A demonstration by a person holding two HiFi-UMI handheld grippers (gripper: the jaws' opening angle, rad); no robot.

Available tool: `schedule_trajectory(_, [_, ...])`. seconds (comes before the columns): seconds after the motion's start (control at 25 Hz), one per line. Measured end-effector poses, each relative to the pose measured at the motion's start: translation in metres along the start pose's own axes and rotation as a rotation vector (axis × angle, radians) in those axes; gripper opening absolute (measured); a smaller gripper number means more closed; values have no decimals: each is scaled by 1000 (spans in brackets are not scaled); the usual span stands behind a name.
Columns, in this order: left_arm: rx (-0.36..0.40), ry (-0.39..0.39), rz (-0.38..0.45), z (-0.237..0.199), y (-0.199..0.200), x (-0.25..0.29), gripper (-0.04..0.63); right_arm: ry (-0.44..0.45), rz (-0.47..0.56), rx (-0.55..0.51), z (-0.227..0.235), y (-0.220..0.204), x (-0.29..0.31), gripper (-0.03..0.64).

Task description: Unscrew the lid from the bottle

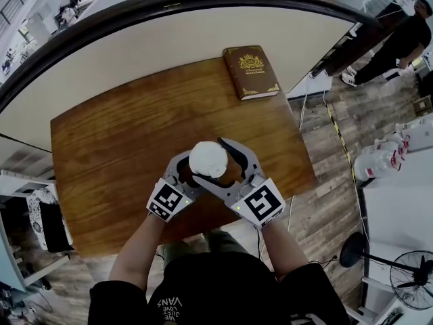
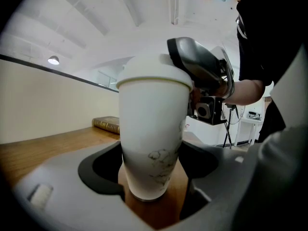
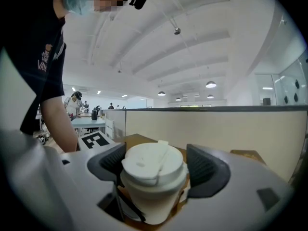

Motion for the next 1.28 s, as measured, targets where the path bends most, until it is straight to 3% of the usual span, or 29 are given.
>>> schedule_trajectory(0.16, [7,-4,-1,1,-1,1,362,-29,-3,-25,0,-1,-2,351])
schedule_trajectory(0.72, [-2,-5,-18,2,-3,1,362,-145,43,129,11,22,-18,351])
schedule_trajectory(1.28, [-90,3,-48,-2,-3,-13,362,-284,186,249,18,65,-53,351])
Point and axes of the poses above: the fingertips, and each gripper's own axes: x forward along the fingers, z to its right, y out of its top, the point moved 1 cm from there along -x, backward along the fingers
